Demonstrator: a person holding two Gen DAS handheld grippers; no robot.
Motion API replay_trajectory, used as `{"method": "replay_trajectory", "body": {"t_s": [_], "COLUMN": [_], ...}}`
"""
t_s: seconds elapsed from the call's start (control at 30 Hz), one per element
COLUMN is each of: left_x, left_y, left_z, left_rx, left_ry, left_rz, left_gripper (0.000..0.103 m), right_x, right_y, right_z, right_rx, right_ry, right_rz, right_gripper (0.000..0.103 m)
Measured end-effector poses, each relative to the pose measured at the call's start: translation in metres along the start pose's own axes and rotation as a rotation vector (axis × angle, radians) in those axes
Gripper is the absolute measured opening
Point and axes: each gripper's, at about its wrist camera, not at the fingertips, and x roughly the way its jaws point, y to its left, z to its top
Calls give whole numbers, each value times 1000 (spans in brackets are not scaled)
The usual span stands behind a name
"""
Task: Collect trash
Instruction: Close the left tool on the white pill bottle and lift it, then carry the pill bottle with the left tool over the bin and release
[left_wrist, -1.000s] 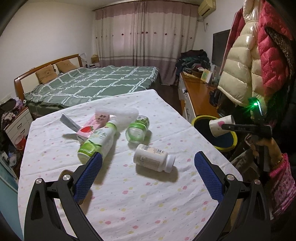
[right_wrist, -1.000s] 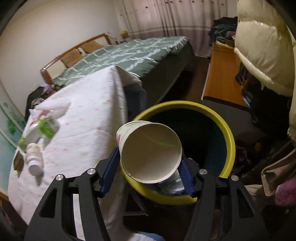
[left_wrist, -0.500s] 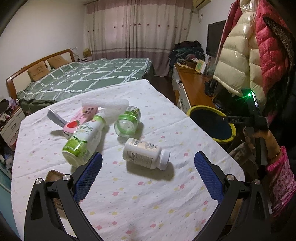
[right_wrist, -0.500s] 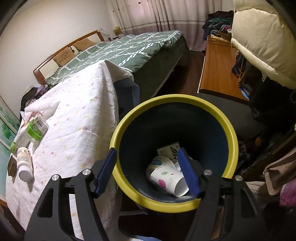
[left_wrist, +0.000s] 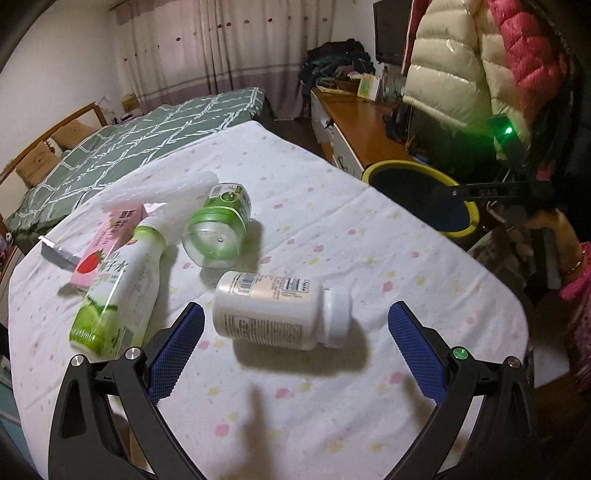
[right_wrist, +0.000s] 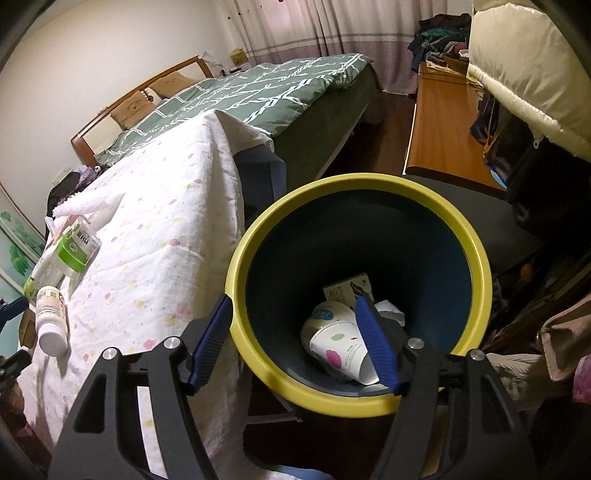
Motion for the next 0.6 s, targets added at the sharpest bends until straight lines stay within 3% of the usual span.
{"method": "replay_trajectory", "body": {"t_s": [0.17,0.43,0.53,0.6], "left_x": [18,39,40,40], "left_y": [8,11,12,10], "left_z": [3,3,5,6], "left_rx": [2,19,6,10], "left_ry": [21,56,57,61], "left_rz": [19,-37,-50,-49], "left_gripper": [98,98,86,85], "right_x": [3,9,12,12], "right_y": [-1,-3,-3,-4], "right_z": [-1,-6,-8,-9], "right_rx": [2,11,13,17], "right_ry": [8,23,27,29], "right_rz": [4,18,26,32], "right_gripper": [65,65,65,65]}}
